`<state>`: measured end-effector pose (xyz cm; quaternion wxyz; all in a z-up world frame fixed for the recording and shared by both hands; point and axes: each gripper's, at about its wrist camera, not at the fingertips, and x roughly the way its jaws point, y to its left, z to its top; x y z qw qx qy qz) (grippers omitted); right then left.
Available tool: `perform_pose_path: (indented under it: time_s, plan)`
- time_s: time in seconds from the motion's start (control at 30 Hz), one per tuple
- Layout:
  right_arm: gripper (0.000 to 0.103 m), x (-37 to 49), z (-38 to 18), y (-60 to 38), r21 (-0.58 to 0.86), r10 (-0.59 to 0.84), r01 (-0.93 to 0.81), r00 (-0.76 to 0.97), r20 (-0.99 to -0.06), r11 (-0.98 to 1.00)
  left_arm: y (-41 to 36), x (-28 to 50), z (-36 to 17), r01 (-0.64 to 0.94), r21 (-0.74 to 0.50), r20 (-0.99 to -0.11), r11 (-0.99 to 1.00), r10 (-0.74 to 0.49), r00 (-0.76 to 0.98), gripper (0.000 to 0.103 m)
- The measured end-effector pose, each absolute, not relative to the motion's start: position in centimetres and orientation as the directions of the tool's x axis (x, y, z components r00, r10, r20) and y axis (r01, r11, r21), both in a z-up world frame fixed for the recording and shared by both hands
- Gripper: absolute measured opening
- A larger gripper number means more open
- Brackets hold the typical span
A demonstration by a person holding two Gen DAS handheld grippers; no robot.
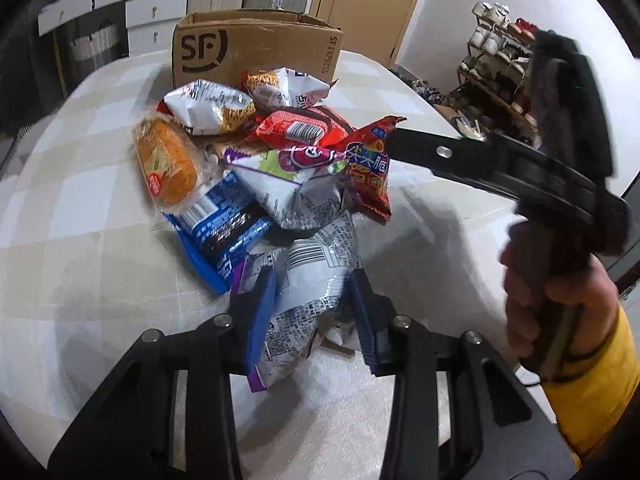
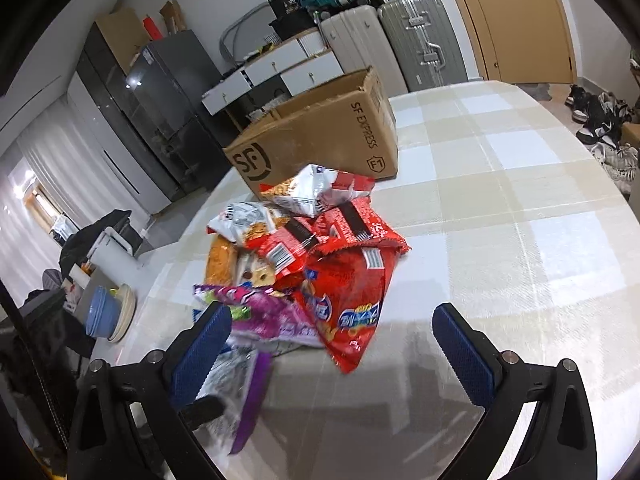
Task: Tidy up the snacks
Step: 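Grasp the red chip bag with the right tool while the left tool grasps a silver bag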
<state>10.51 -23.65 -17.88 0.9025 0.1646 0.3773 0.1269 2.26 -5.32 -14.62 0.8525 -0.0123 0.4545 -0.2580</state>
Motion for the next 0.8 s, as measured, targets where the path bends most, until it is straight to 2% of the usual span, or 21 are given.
perform_pose_path:
  time_s: [0.07,0.2,0.27,0.33,0.37,0.43,0.63,0.8]
  plan:
    - [0.102,11.4,-18.2,-23.5,0.394,0.353,-0.099,0.673,-0.65,0.914,-4.8,1.8,-14.6,0.434,-0.273,-0.761,0.858,-0.469,0.448,0.033]
    - [0.084,13.5,-19.0,-23.2,0.413,0.373,-0.096,0.642,-0.669,0.906,-3.8,1.2,-14.5,0.439,-0.305,-0.749,0.845,-0.498,0.437,0.031]
    - [0.081,14.6,-19.6,-22.7,0.395,0.363,-0.092,0.621,-0.695,0.914,-3.3,1.0,-14.5,0.44,-0.321,-0.744,0.839,-0.511,0.431,0.03]
    - [0.068,15.3,-20.3,-22.5,0.407,0.374,-0.088,0.603,-0.705,0.909,-2.9,0.7,-14.4,0.442,-0.328,-0.74,0.835,-0.518,0.429,0.029]
    - [0.066,15.6,-20.6,-22.6,0.413,0.376,-0.081,0.596,-0.71,0.907,-2.8,0.5,-14.4,0.443,-0.328,-0.741,0.834,-0.518,0.427,0.029]
    - [0.056,15.7,-20.8,-22.8,0.422,0.374,-0.068,0.605,-0.703,0.904,-2.6,0.4,-14.4,0.442,-0.327,-0.74,0.835,-0.517,0.429,0.028]
    - [0.046,15.0,-20.8,-23.0,0.421,0.372,-0.071,0.617,-0.693,0.904,-2.1,0.1,-14.3,0.439,-0.34,-0.738,0.832,-0.525,0.423,0.026]
    - [0.044,13.6,-20.1,-22.8,0.409,0.367,-0.089,0.643,-0.673,0.908,-1.9,0.0,-14.2,0.441,-0.354,-0.732,0.825,-0.537,0.418,0.022]
